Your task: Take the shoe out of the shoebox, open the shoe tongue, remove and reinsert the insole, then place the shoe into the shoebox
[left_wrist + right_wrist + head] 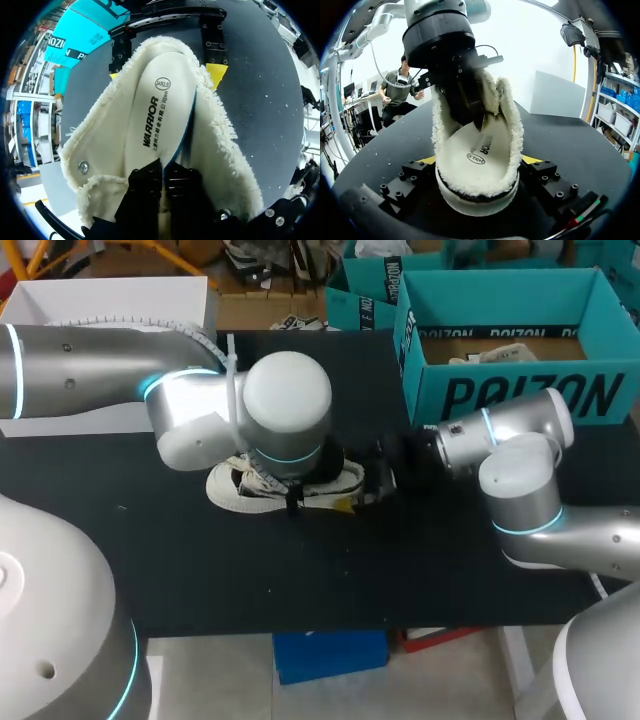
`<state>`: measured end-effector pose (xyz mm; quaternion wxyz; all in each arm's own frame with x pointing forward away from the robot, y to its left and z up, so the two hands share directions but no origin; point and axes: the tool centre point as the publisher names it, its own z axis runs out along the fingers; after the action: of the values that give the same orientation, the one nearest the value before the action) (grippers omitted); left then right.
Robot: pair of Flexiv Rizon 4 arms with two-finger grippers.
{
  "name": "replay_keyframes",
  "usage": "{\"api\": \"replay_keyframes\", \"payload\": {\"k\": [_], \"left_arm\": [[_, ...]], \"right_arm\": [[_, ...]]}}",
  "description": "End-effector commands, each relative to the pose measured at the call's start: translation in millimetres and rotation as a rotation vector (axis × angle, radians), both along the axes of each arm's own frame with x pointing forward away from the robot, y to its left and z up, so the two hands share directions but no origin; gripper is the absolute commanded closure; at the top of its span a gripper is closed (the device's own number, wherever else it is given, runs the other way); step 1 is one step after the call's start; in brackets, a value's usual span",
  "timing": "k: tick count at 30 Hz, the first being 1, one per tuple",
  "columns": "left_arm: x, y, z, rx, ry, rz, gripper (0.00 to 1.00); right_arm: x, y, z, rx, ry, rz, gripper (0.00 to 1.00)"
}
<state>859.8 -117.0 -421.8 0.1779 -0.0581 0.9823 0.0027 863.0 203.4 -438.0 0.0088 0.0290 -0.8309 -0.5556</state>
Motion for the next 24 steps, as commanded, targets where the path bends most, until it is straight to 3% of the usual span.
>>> {"api": "replay_keyframes", "payload": {"k": [1, 14, 24], "left_arm": [[20.6, 20, -35, -0.086, 0.069, -0.038, 1.00], [-1.5, 9, -1, -0.191, 0.112, -0.065, 1.00], [0.6, 6, 25, -0.230, 0.112, -0.079, 1.00]], "right_arm": [[-1.0, -3, -2, -0.003, 0.001, 0.000, 1.00], [-1.0, -3, -2, -0.003, 0.001, 0.000, 1.00], [-1.0, -3, -2, -0.003, 0.001, 0.000, 1.00]]}}
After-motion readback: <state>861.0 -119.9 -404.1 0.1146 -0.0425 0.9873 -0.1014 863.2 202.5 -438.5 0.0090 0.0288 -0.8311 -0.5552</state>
